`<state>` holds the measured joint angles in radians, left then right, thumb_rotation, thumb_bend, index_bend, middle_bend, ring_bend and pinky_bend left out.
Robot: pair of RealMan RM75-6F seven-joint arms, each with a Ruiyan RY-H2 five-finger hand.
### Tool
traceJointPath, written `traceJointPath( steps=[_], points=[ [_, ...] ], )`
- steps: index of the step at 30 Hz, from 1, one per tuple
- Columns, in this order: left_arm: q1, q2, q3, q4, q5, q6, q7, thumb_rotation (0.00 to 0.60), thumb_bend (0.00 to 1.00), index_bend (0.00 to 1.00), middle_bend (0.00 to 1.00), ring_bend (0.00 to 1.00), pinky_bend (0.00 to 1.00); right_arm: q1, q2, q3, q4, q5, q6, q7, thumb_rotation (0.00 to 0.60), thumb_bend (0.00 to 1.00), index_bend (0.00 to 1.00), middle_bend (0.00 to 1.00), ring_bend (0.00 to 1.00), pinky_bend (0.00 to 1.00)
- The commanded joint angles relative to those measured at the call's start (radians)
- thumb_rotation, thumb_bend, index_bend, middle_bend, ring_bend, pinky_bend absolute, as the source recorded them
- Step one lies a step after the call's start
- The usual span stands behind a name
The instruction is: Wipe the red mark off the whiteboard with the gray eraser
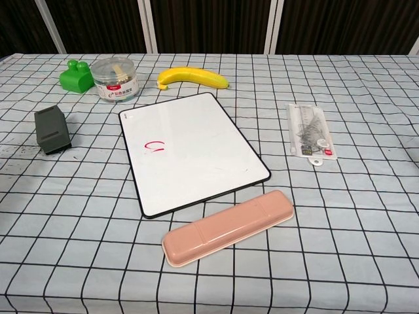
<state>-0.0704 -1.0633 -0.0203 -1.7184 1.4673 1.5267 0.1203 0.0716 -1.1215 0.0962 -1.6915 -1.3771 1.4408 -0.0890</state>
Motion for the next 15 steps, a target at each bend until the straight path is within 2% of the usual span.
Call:
traceJointPath(
  steps=[1, 8, 15],
  points=[
    [0.001, 0.000, -0.001, 0.001, 0.001, 0.000, 0.001, 0.600, 0.15, 0.05, 0.12, 0.00, 0.04, -0.001, 0.001, 0.000, -0.001, 0.001, 0.001, 0.000, 0.600, 0.05, 0.07, 0.13, 0.21, 0.21],
    [-0.009, 0.000, -0.003, 0.014, 0.013, -0.014, 0.034, 0.600, 0.15, 0.05, 0.12, 0.00, 0.03, -0.004, 0.000, 0.001, -0.002, 0.000, 0.009, -0.001, 0.600, 0.05, 0.07, 0.13, 0.21, 0.21],
    [-0.102, 0.025, -0.031, 0.034, 0.035, -0.123, 0.100, 0.600, 0.14, 0.05, 0.12, 0.00, 0.02, -0.003, -0.001, 0.000, -0.004, -0.003, 0.007, -0.002, 0.600, 0.05, 0.07, 0.13, 0.21, 0.21]
  ],
)
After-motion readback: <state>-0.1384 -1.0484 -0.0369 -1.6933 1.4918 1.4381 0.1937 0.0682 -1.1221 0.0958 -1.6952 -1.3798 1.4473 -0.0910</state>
